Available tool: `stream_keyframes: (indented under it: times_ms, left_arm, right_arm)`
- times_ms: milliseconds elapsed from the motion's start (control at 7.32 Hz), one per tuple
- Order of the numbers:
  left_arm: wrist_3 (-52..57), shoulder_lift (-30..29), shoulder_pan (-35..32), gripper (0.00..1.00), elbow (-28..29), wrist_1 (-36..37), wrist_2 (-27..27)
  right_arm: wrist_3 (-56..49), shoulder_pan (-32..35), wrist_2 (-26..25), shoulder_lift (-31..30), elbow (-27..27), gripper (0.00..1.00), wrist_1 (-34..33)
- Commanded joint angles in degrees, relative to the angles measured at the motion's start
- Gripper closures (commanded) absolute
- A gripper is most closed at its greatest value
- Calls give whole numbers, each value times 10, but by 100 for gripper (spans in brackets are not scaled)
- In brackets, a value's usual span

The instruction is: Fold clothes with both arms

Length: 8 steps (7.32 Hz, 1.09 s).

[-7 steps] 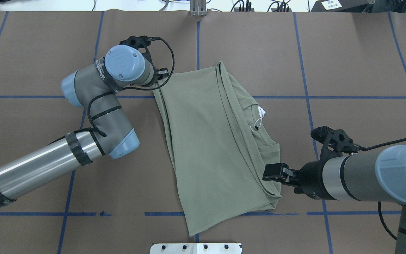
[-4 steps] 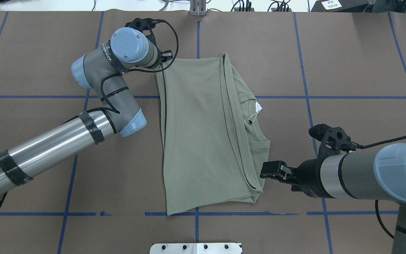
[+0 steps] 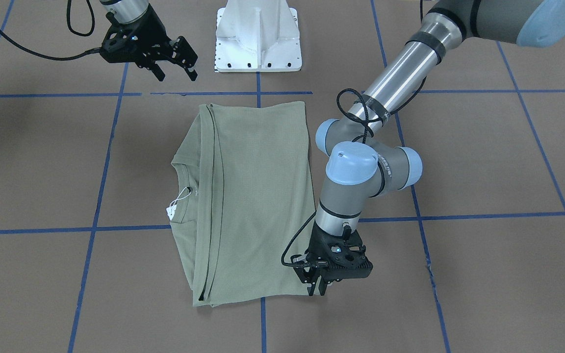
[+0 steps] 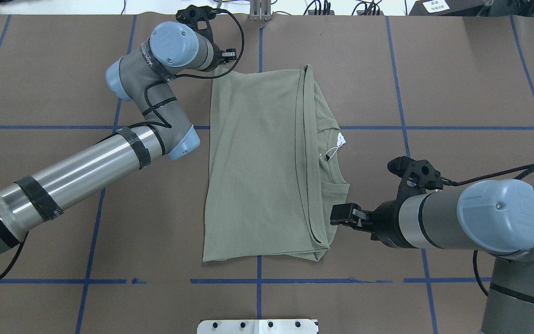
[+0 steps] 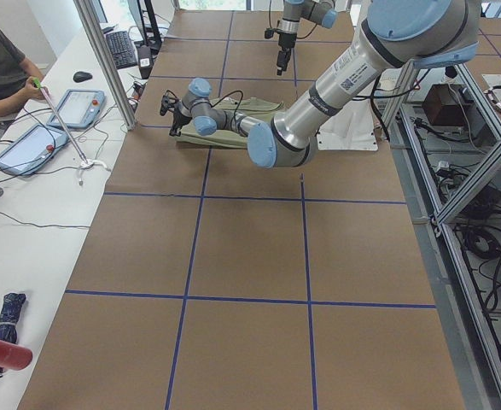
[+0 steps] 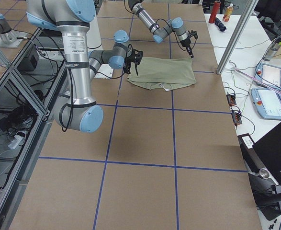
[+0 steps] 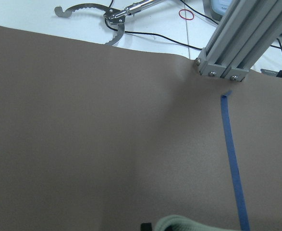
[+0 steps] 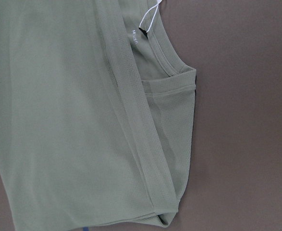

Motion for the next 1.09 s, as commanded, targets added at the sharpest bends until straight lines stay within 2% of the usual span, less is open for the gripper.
stream_keyframes:
  times_ms: [0, 137, 273, 547, 683, 957]
  left_arm:
    - [35, 39, -38, 0, -59, 10, -79]
    - [46, 87, -41, 0, -123, 17, -109]
    - [47, 131, -41, 0, -205, 57, -112]
    - [47, 186, -39, 0, -367, 177, -112]
    - [47, 187, -38, 0, -394, 200, -113]
    - [45, 190, -35, 0, -394, 201, -112]
  right_arm:
    - [-37, 0, -8, 66, -60, 0, -40]
    - [-52, -1, -10, 129, -101, 0, -97]
    - [-69, -2, -8, 165, -133, 0, -124]
    - [-136, -13, -16, 169, -183, 0, -128]
    - [-180, -18, -15, 166, -199, 0, -132]
    - [-251, -25, -14, 173, -197, 0, -198]
